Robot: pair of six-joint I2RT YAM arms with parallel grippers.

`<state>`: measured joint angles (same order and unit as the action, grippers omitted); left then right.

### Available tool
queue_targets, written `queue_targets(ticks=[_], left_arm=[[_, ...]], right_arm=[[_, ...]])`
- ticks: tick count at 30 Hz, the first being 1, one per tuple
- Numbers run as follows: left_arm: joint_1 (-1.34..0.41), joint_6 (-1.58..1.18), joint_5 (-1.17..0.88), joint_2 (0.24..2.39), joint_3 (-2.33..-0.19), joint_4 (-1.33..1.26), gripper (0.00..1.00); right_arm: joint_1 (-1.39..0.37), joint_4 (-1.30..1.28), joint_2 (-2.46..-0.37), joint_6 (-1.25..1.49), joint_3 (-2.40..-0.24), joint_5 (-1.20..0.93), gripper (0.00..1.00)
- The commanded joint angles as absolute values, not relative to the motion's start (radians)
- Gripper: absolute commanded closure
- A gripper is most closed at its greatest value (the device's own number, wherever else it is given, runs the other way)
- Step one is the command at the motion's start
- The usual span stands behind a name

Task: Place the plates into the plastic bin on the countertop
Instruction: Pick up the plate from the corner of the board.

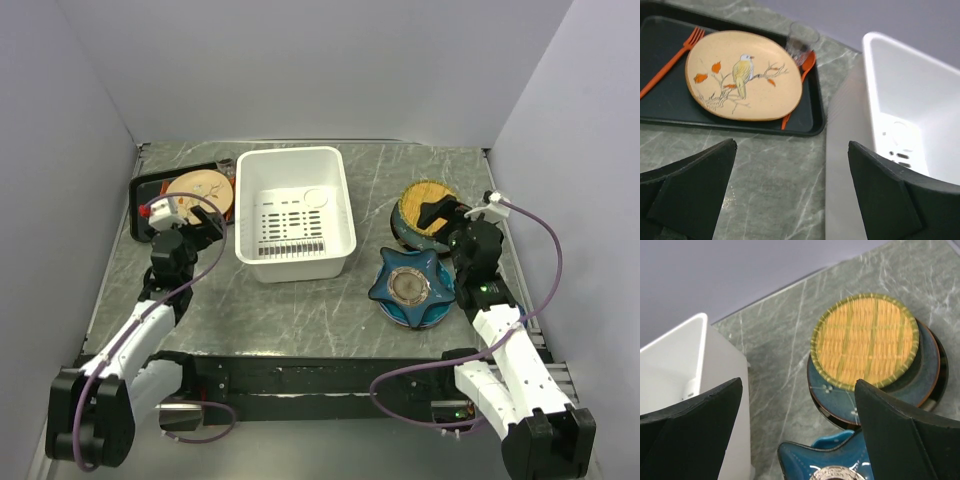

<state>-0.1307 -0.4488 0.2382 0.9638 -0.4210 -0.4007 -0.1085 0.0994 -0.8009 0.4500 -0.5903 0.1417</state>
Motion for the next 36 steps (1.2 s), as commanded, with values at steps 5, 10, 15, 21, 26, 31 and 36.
queue_targets(ticks=[5, 10, 15, 21, 26, 31, 36], left_arm=[[-0.132, -0.491, 0.195, 0.815, -0.495, -0.350, 0.01], [-0.144, -0.563, 0.209, 0.818, -0.561, -0.293, 0.01], [-0.144, -0.601, 0.169, 0.848, -0.673, -0.200, 0.01], [-0.150, -0.591, 0.008, 0.905, -0.762, -0.137, 0.01], [-0.187, -0.545, -0.084, 0.939, -0.828, -0.095, 0.01], [-0.241, -0.508, -0.149, 0.959, -0.887, -0.054, 0.01], [-0.285, -0.488, -0.150, 0.973, -0.945, -0.002, 0.01]], right_arm=[[-0.086, -0.056, -0.827, 0.492, -0.687, 0.161, 0.00], [-0.034, -0.104, -0.845, 0.499, -0.721, 0.071, 0.00], [-0.005, -0.141, -0.848, 0.489, -0.741, 0.025, 0.00], [-0.005, -0.161, -0.824, 0.483, -0.738, -0.018, 0.00], [-0.005, -0.163, -0.804, 0.491, -0.724, -0.048, 0.00], [-0.005, -0.195, -0.804, 0.491, -0.724, -0.026, 0.00], [0.021, -0.204, -0.798, 0.495, -0.715, -0.032, 0.00]])
